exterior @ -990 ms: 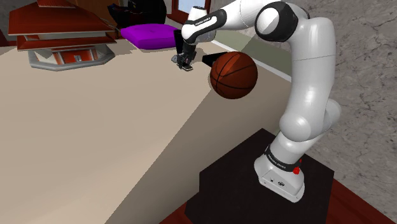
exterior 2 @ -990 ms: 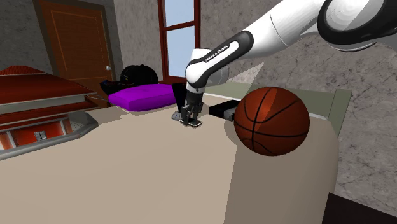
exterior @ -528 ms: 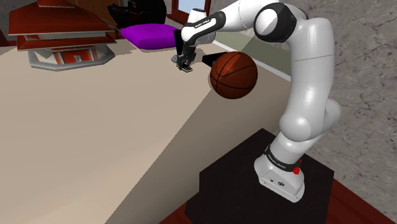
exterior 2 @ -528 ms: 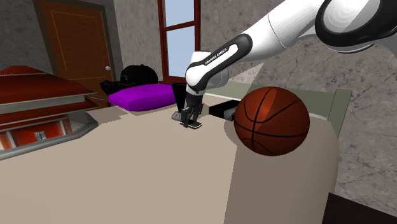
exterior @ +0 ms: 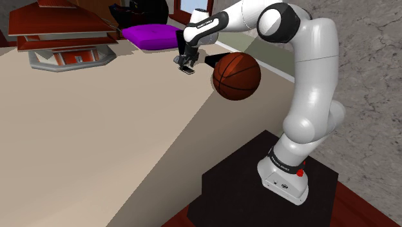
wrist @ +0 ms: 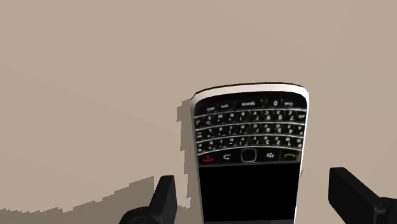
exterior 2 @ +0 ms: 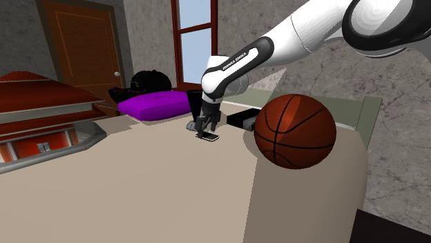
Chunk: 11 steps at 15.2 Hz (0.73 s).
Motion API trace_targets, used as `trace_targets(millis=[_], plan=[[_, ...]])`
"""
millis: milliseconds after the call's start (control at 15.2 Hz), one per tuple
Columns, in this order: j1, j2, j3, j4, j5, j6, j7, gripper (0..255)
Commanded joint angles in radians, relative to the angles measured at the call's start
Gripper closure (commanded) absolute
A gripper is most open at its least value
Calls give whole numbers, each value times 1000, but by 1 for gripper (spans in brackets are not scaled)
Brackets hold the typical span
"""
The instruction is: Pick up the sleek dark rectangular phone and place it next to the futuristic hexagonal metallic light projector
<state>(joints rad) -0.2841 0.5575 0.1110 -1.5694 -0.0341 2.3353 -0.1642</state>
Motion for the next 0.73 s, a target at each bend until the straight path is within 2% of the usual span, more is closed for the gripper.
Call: trace_targets(millis=[0,198,660], plan=[[-2,-23,1,-3,2,-20,-1,0],[-8,-84,5,-5,9,-79,-5,0],[-8,-84,5,-5,9,-79,-5,0]])
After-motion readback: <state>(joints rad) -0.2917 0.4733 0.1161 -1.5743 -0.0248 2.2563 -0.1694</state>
